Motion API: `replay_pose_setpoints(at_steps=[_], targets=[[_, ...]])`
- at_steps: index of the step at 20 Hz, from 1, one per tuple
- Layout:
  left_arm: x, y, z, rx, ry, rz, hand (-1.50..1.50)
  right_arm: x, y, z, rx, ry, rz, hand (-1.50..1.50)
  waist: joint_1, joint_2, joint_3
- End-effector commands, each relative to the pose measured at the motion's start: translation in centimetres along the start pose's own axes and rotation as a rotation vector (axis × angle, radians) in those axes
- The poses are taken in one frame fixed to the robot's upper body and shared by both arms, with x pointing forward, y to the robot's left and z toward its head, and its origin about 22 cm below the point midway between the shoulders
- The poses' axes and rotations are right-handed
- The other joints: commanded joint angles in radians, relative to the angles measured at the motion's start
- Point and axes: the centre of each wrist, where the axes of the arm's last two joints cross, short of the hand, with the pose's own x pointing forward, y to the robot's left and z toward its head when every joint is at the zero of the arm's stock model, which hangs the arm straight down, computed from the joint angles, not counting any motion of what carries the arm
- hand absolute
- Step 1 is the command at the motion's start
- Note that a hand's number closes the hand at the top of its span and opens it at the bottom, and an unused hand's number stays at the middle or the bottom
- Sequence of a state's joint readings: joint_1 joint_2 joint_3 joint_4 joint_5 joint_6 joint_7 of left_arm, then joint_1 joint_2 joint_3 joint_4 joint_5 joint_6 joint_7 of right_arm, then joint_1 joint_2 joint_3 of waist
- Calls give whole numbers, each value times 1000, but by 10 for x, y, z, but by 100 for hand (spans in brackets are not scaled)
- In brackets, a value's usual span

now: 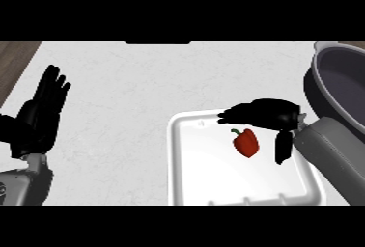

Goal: Pick the bell pepper from the tray and place it in the pot

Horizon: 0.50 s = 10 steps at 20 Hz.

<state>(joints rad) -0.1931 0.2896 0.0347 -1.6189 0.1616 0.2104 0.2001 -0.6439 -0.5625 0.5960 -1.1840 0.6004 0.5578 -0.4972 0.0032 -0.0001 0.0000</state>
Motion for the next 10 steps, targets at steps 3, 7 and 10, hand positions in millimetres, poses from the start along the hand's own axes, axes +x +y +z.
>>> replay_pose_setpoints(at_steps=[3,7,10], targets=[[23,-5,2,-14,11,16,0,-13,25,-12,9,50,26,-150,3,0,0],[-2,4,-6,5,-4,10,0,-14,13,-13,-11,18,-3,-150,0,1,0],[-1,15,7,-5,-10,-15,0,-14,17,-9,12,19,0,-150,2,0,0]])
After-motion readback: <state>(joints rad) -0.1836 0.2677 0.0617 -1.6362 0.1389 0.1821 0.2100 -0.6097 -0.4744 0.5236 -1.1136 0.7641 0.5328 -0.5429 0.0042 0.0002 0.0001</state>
